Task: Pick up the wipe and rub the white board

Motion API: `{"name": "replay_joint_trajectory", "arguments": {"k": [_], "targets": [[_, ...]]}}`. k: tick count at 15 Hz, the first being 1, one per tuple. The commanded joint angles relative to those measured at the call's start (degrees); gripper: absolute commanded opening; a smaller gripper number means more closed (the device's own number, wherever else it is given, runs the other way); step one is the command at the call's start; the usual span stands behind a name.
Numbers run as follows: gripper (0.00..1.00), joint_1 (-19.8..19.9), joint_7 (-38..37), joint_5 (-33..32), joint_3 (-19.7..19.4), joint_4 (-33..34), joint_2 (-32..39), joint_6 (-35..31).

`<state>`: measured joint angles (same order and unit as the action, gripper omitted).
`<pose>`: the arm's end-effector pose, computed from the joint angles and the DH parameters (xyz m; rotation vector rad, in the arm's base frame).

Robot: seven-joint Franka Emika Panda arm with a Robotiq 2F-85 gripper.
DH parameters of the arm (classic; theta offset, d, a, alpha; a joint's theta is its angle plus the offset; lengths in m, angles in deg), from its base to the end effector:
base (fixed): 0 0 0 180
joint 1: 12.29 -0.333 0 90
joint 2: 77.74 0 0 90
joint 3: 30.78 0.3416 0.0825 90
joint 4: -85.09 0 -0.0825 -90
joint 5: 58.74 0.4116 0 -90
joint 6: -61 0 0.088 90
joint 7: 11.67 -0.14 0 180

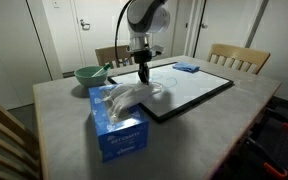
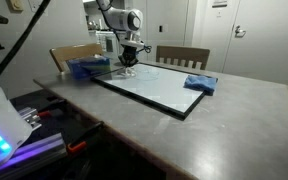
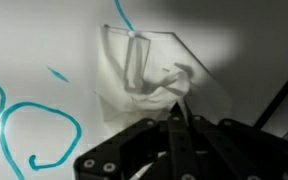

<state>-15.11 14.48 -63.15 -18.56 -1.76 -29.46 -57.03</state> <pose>0.6860 0.1625 0.1155 -2.7935 -1.0476 0.4019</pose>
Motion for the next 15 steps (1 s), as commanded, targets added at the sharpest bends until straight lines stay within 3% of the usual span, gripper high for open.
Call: {"name": "replay_joint_trajectory", "arguments": {"k": [1, 10, 15], "targets": [[0.00, 0.2, -3.5, -0.2, -3.3, -4.7, 1.4, -4.1], [0.00, 1.4, -15.4, -0.8, -9.9, -15.5, -4.8, -5.3], [0.00, 1.0, -13.6, -0.6, -8.9, -12.3, -2.4, -6.2]]}}
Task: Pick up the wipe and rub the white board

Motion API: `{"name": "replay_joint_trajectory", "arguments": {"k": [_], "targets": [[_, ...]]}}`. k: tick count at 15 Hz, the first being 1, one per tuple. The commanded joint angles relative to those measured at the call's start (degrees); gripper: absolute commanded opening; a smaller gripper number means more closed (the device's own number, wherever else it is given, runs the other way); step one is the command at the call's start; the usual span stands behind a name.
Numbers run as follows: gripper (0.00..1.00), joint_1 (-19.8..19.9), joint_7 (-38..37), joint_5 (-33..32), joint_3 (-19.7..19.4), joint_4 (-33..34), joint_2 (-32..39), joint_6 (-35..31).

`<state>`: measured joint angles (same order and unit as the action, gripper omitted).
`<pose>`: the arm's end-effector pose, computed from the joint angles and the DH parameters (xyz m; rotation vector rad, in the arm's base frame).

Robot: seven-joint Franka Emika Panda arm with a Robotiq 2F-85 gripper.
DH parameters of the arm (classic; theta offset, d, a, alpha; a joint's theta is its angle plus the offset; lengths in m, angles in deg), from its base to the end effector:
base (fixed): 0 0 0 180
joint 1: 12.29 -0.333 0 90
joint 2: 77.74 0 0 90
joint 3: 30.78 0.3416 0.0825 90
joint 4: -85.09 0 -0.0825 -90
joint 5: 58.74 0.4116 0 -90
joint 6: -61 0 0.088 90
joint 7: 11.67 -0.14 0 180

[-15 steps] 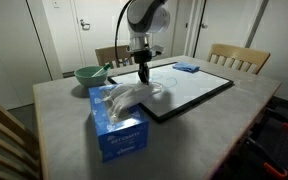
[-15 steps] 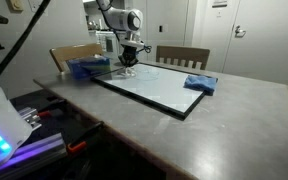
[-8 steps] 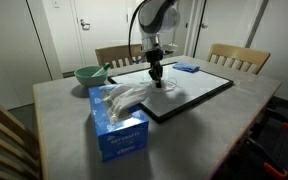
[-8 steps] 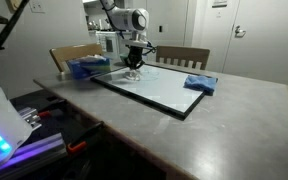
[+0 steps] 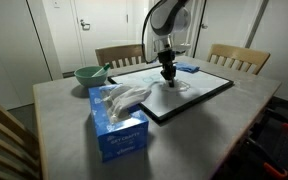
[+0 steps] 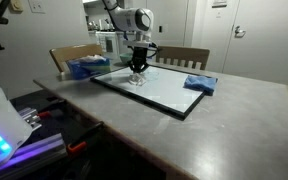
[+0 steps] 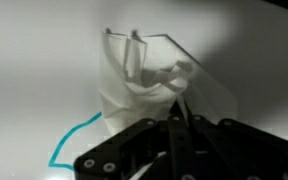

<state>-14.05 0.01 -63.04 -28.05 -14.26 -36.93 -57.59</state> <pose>0.6419 0.0438 0.1123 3.0438 0.4990 -0.5866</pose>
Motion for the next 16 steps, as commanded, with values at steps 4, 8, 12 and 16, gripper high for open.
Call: {"name": "replay_joint_trajectory", "arguments": {"k": [4, 8, 12, 16], "targets": [[0.00, -1.2, 4.7, -1.2, 2.9, 5.8, 8.2, -4.6], [0.00, -2.2, 8.7, -1.2, 5.0, 11.3, 11.1, -3.8], [0.00, -2.7, 11.2, -1.4, 5.7, 14.6, 12.8, -2.8], [0.00, -1.6, 10.6, -0.1, 5.4, 11.0, 10.1, 0.7]]}}
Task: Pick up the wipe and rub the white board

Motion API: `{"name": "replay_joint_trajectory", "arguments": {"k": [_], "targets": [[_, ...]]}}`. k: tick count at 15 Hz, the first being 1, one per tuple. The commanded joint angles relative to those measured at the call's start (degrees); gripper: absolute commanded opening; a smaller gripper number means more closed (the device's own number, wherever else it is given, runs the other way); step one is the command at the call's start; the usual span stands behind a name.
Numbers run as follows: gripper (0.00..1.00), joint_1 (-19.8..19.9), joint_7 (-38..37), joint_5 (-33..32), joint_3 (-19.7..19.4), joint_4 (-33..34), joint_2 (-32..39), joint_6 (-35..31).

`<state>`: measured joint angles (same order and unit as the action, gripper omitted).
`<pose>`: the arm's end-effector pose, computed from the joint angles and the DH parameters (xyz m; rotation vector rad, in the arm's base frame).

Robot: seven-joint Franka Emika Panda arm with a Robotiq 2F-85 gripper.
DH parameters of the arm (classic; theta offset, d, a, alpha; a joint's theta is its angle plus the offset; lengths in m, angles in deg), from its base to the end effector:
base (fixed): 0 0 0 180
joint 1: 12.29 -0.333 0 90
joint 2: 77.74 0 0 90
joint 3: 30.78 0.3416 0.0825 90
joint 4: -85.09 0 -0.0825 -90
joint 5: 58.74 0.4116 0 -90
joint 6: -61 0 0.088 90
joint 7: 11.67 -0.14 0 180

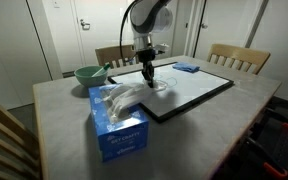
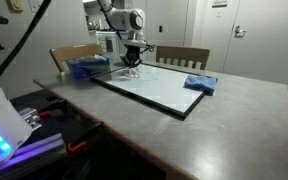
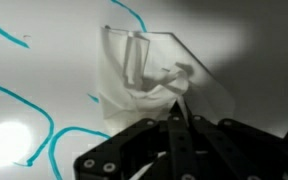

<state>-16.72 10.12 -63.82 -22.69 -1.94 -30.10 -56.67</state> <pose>0.6902 0.1360 0.1160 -2.9039 -0.9318 0.4354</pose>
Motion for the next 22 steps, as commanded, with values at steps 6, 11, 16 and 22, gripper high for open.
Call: {"name": "replay_joint_trajectory", "arguments": {"k": [6, 11, 16, 22], "targets": [[0.00, 3.7, -3.1, 3.5, -1.6, -9.8, -1.1, 1.0], [0.00, 3.7, -10.2, 0.6, -6.5, -17.1, -4.2, -2.9], [0.00, 3.3, -13.7, 0.6, -6.7, -16.6, -3.5, -5.8], [0.00, 0.1, -12.5, -0.6, -3.4, -9.5, -0.1, -9.1]]}}
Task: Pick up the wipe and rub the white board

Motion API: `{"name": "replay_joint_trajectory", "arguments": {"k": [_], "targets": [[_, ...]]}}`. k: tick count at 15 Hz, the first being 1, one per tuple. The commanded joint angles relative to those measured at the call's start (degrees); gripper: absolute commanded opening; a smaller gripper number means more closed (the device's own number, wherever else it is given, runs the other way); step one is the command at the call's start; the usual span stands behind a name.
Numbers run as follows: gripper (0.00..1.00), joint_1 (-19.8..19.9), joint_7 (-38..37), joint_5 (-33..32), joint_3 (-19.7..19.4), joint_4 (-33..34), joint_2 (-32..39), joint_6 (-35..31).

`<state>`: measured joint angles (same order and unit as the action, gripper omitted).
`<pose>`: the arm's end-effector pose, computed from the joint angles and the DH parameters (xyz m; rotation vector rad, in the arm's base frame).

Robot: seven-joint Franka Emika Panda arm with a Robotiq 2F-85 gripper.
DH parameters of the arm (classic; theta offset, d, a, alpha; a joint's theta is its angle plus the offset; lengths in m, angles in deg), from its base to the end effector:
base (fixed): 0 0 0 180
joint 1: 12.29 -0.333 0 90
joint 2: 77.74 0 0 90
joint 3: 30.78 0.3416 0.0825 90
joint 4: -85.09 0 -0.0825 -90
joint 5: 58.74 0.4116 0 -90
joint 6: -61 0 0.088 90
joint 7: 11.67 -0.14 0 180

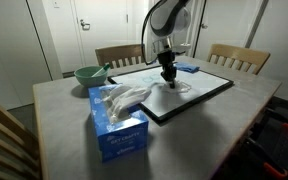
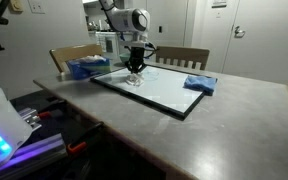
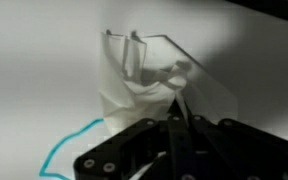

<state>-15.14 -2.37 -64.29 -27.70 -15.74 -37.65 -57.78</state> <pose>0.6332 0.0576 0.1114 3.0174 0.4918 -0.5964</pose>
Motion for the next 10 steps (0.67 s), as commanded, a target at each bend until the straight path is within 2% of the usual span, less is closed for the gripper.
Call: {"name": "replay_joint_trajectory", "arguments": {"k": [1, 4, 10], "targets": [[0.00, -1.9, -0.5, 0.2, 1.9, 4.9, 7.7, -8.8], [0.00, -2.0, -2.2, 2.5, 2.8, 4.3, 7.2, -13.8], [0.00, -2.3, -6.2, 5.7, 2.9, -4.5, 4.8, -25.9]]}}
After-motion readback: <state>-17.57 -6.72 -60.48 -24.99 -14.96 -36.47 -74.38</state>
